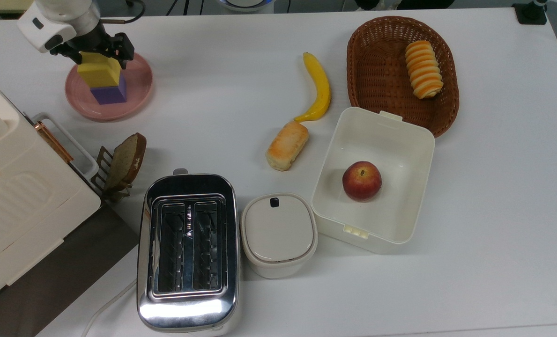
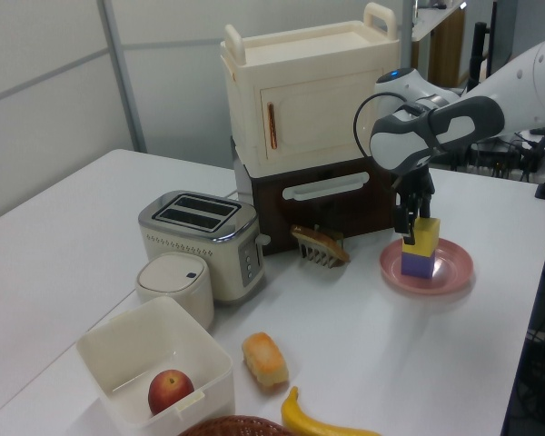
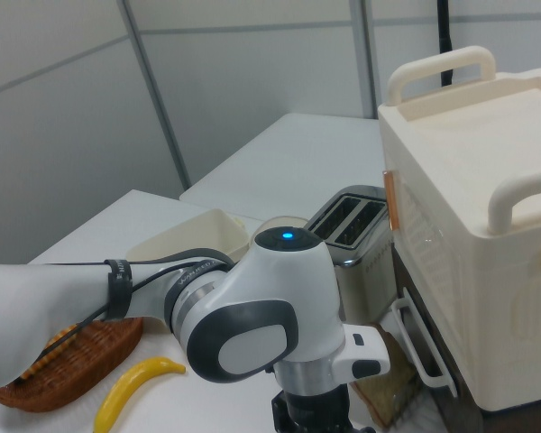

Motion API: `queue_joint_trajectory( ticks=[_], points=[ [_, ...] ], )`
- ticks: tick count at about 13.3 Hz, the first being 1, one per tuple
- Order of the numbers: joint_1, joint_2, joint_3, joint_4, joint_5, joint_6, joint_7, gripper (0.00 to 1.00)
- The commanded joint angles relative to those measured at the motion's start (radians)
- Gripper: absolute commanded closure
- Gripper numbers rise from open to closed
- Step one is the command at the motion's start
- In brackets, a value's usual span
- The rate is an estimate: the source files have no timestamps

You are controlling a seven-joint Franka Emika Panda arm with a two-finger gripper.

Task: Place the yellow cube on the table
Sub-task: 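Lower the gripper and close it on the yellow cube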

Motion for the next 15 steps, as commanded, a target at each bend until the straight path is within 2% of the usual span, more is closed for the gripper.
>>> queue_joint_trajectory(
  ticks=[1,9,15],
  points=[
    [0.029,-0.012,-0.023,-0.03,-0.017,0.036,0.0,0.0],
    [0.04,-0.022,-0.023,0.0,-0.029,0.021,0.0,0.0],
    [0.041,-0.024,-0.043,0.0,-0.049,0.021,-0.006,0.0]
  ],
)
